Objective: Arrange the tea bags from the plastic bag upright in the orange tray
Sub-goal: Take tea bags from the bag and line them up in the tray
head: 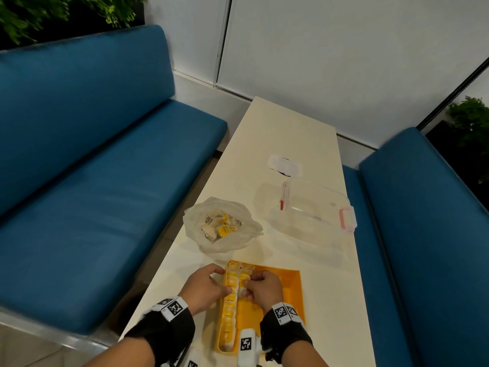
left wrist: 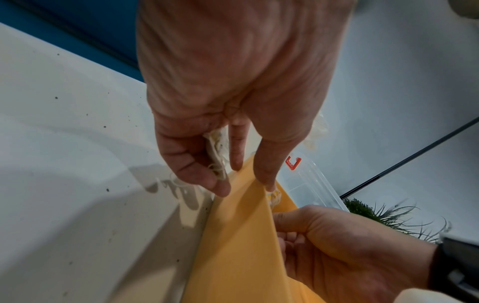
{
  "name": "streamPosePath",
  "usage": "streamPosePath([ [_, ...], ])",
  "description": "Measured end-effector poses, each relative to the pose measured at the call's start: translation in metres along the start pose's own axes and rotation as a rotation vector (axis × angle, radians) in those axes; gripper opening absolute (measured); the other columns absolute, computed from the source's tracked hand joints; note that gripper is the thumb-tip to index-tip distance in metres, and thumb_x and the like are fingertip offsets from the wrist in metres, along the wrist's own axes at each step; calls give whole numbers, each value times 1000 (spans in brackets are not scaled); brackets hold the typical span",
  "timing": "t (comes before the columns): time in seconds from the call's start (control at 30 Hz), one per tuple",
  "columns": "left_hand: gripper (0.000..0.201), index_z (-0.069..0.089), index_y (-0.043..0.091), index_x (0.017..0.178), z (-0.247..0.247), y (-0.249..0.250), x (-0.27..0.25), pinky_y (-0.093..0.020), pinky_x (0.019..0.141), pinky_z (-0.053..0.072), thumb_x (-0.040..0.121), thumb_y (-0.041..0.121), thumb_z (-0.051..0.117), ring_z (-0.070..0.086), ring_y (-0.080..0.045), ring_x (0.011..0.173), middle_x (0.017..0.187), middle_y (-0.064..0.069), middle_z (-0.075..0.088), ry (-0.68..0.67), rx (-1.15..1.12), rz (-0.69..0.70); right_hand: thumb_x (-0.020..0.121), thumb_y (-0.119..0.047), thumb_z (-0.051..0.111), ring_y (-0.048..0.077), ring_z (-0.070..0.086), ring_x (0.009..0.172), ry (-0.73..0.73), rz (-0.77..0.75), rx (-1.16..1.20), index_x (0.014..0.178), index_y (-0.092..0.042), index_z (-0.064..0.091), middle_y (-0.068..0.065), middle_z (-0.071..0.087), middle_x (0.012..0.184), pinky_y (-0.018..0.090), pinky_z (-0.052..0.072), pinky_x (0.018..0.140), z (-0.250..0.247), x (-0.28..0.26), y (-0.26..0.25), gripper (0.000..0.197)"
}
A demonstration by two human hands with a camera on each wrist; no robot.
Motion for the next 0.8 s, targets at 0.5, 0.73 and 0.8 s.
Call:
streamPosePath([
  [0.5,36,69,8,114,-16,38,-28,-39,83,59,90,-12,51,72,-31,102,112,-11,75,-76,-683,3,85,-25,75,20,68,62,-189,-158,13,90,-5,67,5,72,78,24,41,46,0,-80,-68,22],
  [0.73,32,66,12,120,-6,54,-30,-37,92,59,100,-6,49,68,-13,115,122,-2,72,-79,-772,122,82,-24,79,25,69,68,-280,-55,143,95,-7,65,9,72,80,23,45,50,11,-92,-70,26],
  [0.8,34,65,13,122,-5,55,-30,-39,95,58,100,-6,49,67,-13,117,126,-1,68,-71,-779,149,84,-15,76,24,67,68,-293,-55,187,100,-1,64,11,72,80,23,44,50,13,-92,-71,24],
])
Point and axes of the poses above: each hand's wrist, its own x-axis towards the middle knuckle, its own z-axis out of the palm, y = z × x, the point moved 8 cm from there along x, towards the middle knuckle
